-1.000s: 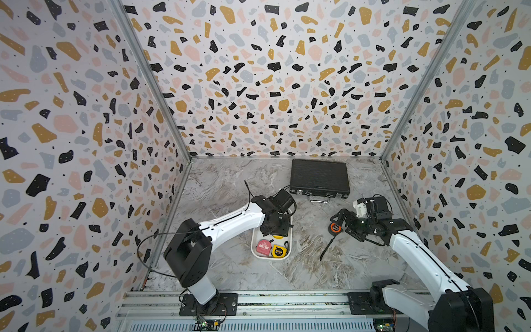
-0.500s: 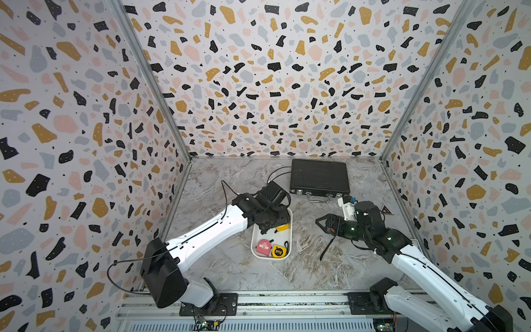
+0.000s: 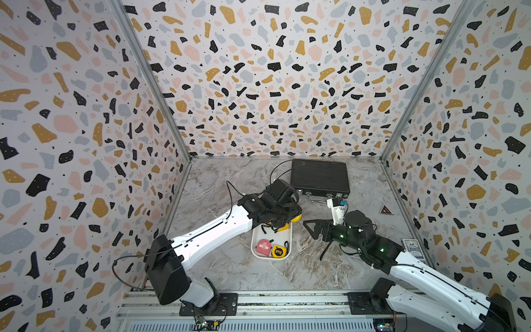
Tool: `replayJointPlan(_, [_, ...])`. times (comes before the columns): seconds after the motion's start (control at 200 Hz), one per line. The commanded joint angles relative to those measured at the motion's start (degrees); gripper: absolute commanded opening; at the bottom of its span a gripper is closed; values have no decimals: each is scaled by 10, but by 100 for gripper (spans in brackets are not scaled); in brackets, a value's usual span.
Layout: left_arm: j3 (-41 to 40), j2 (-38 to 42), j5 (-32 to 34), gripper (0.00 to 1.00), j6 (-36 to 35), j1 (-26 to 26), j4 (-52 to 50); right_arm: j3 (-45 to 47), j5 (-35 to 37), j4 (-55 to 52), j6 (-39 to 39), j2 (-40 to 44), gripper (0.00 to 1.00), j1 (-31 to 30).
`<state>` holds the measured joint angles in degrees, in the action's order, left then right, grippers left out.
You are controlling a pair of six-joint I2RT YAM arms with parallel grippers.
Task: Take the tape measure out of the storage box
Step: Place the tape measure at the center of the board.
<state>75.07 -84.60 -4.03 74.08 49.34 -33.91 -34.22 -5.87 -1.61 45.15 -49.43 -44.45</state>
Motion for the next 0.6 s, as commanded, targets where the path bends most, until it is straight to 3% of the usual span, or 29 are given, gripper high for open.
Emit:
replayJointPlan(0.0, [24, 4, 3, 0, 33, 10, 38, 1, 26, 49, -3, -5, 98, -6])
replayJointPlan(0.24, [11, 5, -5, 0, 65, 24, 76, 6, 27, 70, -5, -8, 93, -12])
replayJointPlan(0.596, [-6, 7, -25, 0, 104, 39, 121, 13, 38, 93, -4, -14, 77, -13])
